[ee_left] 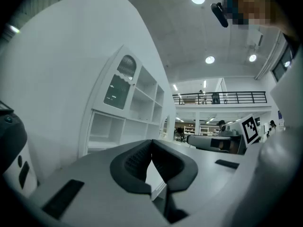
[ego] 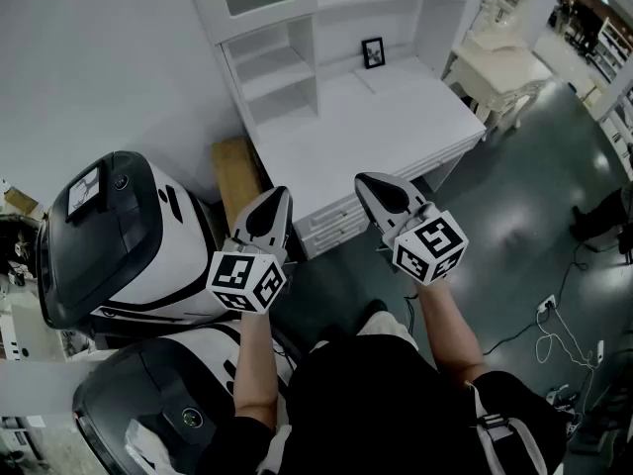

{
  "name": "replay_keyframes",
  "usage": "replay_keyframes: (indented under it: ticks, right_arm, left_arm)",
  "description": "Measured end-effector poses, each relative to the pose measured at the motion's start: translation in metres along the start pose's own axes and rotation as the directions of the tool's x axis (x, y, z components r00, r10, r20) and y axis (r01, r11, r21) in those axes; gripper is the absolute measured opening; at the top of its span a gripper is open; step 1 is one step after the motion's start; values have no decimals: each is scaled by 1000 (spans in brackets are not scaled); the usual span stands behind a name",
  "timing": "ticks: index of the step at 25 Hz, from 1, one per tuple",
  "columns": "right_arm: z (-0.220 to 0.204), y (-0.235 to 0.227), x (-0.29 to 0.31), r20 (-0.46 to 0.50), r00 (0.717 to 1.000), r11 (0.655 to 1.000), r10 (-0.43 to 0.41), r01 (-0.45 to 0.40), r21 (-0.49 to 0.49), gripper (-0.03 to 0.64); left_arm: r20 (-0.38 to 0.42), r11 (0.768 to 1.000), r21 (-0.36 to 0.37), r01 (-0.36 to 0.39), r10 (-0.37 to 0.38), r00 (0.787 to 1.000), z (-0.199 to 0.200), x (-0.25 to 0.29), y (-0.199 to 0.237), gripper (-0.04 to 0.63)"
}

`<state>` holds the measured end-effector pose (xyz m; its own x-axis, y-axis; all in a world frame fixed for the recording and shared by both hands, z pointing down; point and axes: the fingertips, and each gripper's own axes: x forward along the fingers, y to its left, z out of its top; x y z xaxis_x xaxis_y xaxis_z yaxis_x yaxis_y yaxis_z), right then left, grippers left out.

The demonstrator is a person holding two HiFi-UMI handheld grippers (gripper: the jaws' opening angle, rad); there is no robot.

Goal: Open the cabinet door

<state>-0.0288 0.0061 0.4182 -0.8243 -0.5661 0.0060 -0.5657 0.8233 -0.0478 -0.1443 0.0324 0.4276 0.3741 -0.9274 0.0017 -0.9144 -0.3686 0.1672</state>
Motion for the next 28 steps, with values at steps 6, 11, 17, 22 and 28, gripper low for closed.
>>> replay_keyframes:
  ticks: [6,11,17,22,28]
  right_arm:
    - [0,2,5,-9,1000,1000,-11,11,-22,14]
    - [5,2,5,21,999,999,-42,42,-11,15]
    - [14,-5,12,33,999,999,-41,41,4,17]
    - [19,-17,22,35,999,1000,-14,14,-14,18]
    - [34,-52,49,71,997,1000,7,-5,-28,18]
  left_arm:
    - [6,1000,4,13,-13,1000,3,3,4,23]
    - [10,1000,11,28,-28,1000,7,3,4,23]
    - [10,998,34,47,-48,999,14,14,2,23]
    - [14,998,41,41,-41,999,17,33,6,23]
    - [27,997,73,17,-19,999,31,70,20,23]
